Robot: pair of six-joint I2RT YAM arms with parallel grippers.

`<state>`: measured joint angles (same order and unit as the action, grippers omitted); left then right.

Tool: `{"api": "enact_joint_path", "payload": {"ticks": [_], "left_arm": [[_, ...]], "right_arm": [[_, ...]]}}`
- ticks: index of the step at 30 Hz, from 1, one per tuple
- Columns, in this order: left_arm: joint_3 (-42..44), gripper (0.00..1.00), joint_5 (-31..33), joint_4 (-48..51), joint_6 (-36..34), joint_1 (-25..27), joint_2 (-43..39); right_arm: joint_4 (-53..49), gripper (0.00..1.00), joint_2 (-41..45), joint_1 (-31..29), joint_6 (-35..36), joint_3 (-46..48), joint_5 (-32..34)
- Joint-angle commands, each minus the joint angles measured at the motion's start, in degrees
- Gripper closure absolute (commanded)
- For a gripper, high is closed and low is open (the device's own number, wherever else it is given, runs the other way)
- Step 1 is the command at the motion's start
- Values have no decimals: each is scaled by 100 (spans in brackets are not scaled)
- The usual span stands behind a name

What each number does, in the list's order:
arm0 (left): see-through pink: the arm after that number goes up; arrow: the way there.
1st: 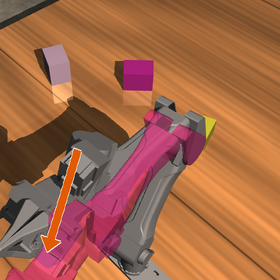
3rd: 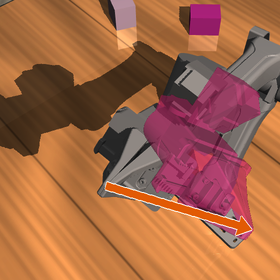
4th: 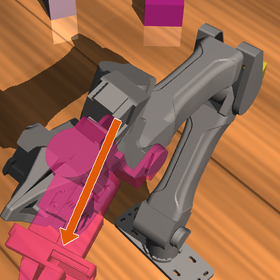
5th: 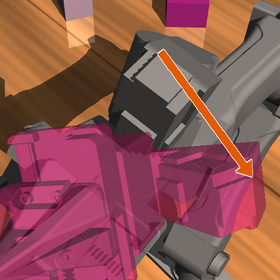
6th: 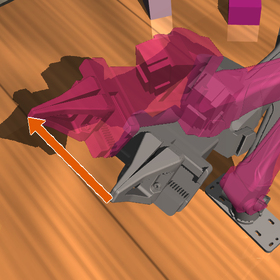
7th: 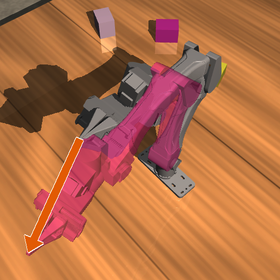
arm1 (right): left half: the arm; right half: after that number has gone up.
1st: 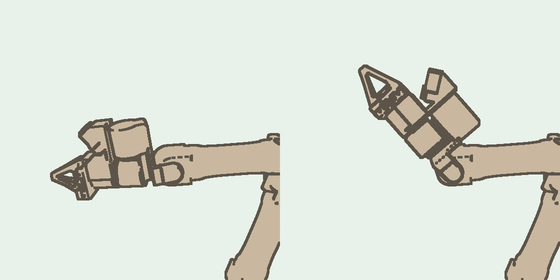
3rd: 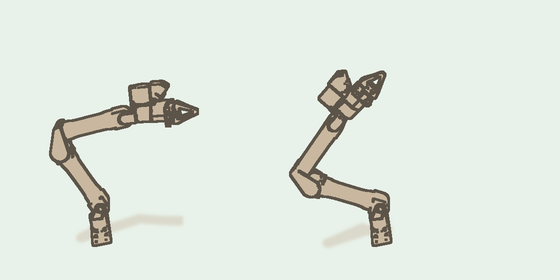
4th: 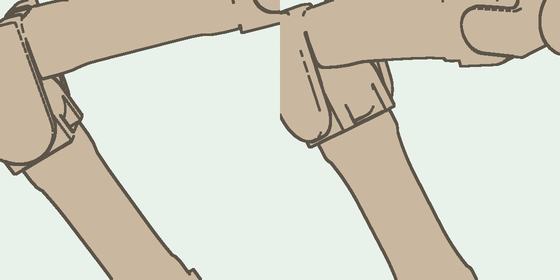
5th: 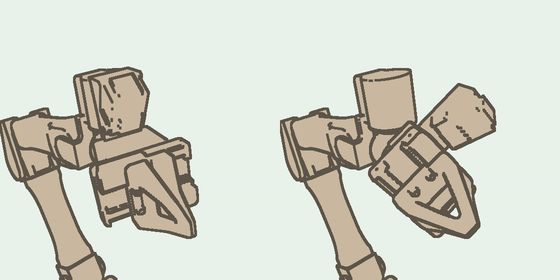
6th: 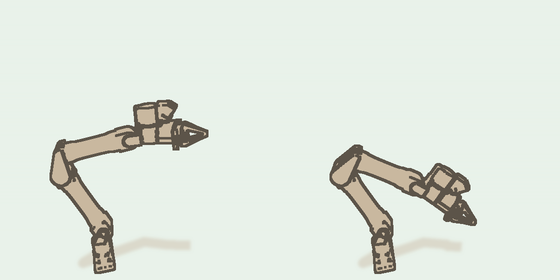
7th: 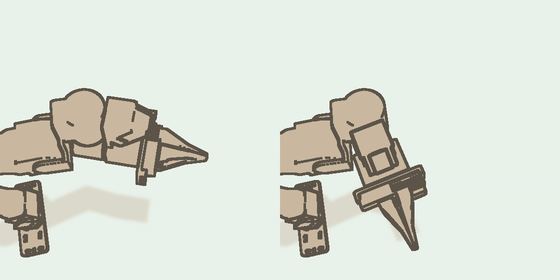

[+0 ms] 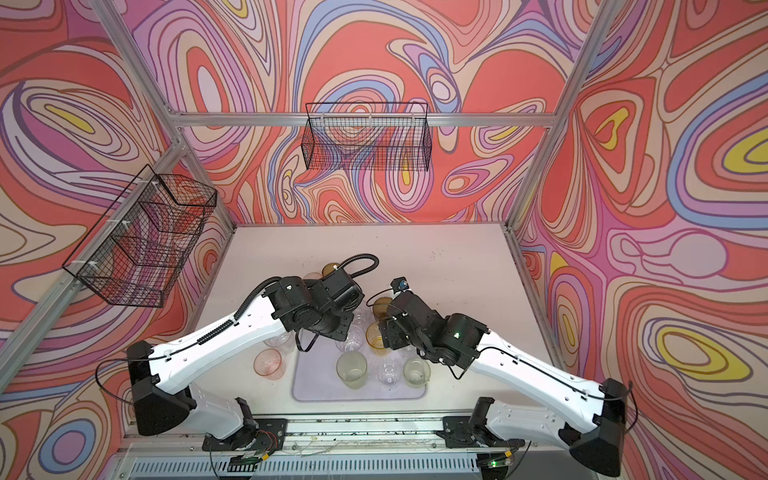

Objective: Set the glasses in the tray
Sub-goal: 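Lower the pale green frosted cup onto the tray's near edge, then open the left gripper and move it to the pink frosted cup beyond the tray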

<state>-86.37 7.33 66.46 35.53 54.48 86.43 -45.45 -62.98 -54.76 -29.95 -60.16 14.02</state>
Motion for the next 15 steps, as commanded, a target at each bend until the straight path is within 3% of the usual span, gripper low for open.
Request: {"api": "enact_joint_path", "payload": {"ticks": [1,15], "left_arm": [[-196,60,-83,152,-353,-159,176],[-255,59,-302,-67,-994,-1169,433]], "right_arm": [[-121,22,84,26,73,-180,5],[-50,22,-15,19,253,-201,29]]}}
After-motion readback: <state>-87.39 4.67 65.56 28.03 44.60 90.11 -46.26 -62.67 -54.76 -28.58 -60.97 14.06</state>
